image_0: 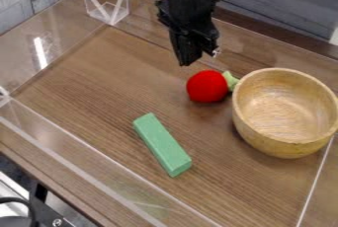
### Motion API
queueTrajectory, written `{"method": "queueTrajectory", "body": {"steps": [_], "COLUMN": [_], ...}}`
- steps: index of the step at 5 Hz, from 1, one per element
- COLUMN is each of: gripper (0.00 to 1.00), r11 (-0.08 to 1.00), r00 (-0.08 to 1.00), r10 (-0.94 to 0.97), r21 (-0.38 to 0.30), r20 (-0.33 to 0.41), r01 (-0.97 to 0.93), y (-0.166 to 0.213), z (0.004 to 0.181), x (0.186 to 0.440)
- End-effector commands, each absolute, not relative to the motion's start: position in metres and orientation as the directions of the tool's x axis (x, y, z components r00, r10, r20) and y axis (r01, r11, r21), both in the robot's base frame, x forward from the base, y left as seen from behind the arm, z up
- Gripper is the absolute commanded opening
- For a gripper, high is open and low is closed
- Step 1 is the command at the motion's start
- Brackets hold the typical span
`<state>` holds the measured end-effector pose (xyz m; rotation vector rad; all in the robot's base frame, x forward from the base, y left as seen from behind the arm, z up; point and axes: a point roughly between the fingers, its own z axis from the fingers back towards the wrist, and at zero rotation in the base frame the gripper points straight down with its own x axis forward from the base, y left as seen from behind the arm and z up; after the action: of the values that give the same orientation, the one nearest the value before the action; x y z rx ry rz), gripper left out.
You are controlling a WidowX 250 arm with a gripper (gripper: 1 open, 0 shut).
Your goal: Move the red object to the left side of the table
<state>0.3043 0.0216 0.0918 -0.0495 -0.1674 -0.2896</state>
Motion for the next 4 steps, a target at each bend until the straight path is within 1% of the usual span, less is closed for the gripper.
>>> {"method": "queueTrajectory", "body": {"steps": [1,2,4], "gripper": [0.0,0.0,0.0], "r11": [0.956,0.955,0.972], "r00": [0.933,0.93,0.943], "r10": [-0.285,-0.288,-0.228], "r21": [-0.004,-0.003,0.004], "r20": [0.221,0.226,0.243], "r01": [0.293,0.297,0.234], "y": [0.029,0.034,0.029], "z": [0.098,0.093,0.104], "x": [0.319,0.325,0.325]}}
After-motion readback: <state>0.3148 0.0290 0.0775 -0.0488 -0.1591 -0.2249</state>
